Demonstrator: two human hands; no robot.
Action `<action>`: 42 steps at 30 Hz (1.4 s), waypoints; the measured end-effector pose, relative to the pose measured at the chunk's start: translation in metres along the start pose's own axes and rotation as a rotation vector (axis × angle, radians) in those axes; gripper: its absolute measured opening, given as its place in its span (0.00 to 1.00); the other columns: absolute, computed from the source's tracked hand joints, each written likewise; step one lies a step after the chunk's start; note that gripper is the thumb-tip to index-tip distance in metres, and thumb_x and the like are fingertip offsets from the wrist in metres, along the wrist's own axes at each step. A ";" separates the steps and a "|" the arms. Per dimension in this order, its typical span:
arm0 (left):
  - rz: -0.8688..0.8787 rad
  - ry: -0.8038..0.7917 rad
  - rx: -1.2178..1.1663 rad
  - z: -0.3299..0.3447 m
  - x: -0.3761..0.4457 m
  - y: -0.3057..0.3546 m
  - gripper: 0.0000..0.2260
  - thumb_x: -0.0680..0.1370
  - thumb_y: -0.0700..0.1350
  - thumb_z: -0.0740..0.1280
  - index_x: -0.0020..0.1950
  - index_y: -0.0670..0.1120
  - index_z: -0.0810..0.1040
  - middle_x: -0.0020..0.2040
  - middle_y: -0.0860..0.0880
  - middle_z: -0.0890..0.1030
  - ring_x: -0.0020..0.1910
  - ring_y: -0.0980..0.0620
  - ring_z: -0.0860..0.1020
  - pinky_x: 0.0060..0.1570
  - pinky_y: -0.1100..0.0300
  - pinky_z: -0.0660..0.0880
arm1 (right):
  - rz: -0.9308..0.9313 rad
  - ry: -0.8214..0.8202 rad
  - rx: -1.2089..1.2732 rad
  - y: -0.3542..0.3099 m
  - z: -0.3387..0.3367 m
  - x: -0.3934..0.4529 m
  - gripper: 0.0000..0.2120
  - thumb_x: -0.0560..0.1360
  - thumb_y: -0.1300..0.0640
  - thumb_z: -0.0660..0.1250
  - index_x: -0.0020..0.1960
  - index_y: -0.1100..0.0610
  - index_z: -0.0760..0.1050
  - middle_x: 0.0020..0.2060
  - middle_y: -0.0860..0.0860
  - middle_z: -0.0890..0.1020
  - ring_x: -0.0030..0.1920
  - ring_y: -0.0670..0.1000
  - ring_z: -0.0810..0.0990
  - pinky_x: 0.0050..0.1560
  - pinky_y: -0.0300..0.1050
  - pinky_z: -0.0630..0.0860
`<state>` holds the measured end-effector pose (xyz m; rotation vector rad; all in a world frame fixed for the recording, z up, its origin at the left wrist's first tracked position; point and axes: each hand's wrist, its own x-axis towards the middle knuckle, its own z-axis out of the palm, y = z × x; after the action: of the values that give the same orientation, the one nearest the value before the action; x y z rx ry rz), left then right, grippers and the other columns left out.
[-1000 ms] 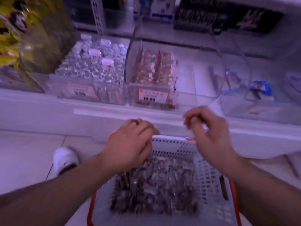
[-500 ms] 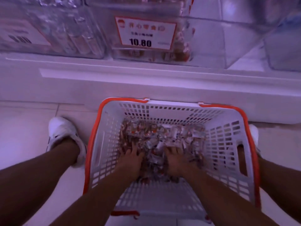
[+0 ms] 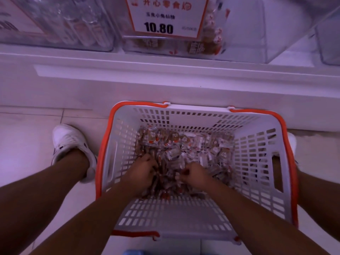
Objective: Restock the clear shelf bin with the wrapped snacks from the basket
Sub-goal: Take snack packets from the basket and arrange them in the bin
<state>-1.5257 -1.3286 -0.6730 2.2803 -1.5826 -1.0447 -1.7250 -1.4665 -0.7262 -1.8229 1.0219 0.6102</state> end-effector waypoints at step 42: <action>-0.300 -0.015 -1.142 -0.163 0.001 0.125 0.16 0.74 0.36 0.74 0.59 0.42 0.76 0.47 0.38 0.82 0.41 0.43 0.80 0.42 0.49 0.80 | -0.059 -0.136 1.134 -0.112 -0.192 -0.139 0.06 0.69 0.57 0.62 0.41 0.56 0.77 0.33 0.54 0.75 0.32 0.53 0.74 0.36 0.46 0.72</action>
<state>-1.5170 -1.4209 -0.4895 1.6499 -0.3615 -1.4840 -1.7074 -1.5591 -0.4814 -0.7886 0.9201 0.0441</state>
